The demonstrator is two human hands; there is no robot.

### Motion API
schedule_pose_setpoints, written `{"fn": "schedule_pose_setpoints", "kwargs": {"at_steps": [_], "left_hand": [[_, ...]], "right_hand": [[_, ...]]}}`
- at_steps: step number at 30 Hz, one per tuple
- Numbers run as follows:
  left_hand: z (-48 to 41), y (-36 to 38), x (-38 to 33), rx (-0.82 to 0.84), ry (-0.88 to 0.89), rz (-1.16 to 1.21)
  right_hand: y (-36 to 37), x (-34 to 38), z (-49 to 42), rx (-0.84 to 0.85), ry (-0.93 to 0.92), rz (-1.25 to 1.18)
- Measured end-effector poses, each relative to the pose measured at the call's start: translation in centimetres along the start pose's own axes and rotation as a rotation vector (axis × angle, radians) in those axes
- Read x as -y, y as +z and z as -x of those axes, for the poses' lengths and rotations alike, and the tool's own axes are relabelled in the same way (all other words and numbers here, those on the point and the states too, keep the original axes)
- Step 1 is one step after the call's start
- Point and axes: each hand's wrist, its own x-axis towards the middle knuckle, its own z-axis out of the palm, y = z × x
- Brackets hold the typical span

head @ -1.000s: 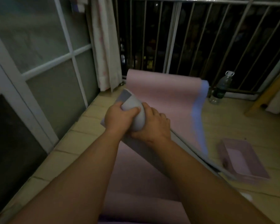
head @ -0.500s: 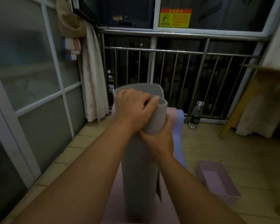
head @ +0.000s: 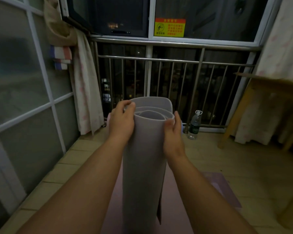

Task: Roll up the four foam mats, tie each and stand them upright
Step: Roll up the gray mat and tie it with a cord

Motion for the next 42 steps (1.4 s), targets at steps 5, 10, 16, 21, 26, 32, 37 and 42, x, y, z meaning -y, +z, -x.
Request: {"fn": "schedule_pose_setpoints", "kwargs": {"at_steps": [5, 10, 16, 21, 26, 32, 37, 42], "left_hand": [[-1.0, -0.3, -1.6, 0.019, -0.134, 0.194], [-2.1, 0.0, -0.9, -0.014, -0.232, 0.316], [-2.2, 0.4, 0.2, 0.075, -0.163, 0.219], [-3.0, -1.0, 0.3, 0.254, -0.206, 0.118], [-2.8, -1.2, 0.3, 0.338, -0.265, 0.072], [-1.6, -1.8, 2.2, 0.310, -0.435, 0.203], [-1.8, -1.1, 0.1, 0.344, -0.238, 0.095], [-2.1, -0.8, -0.9, 0.303, -0.093, -0.197]], "right_hand": [[-0.9, 1.5, -2.7, 0.048, 0.123, -0.079], [-1.3, 1.4, -3.3, 0.057, 0.134, 0.042], [-1.2, 1.5, -4.2, 0.028, 0.140, 0.175], [-1.4, 2.7, -5.0, 0.142, 0.222, 0.043], [-1.8, 3.5, -5.2, 0.160, 0.233, 0.296], [-1.8, 2.6, -4.5, 0.126, 0.226, 0.296], [-1.5, 3.0, -4.6, 0.172, 0.255, 0.317], [-1.7, 2.7, -4.8, 0.126, 0.313, 0.235]]}}
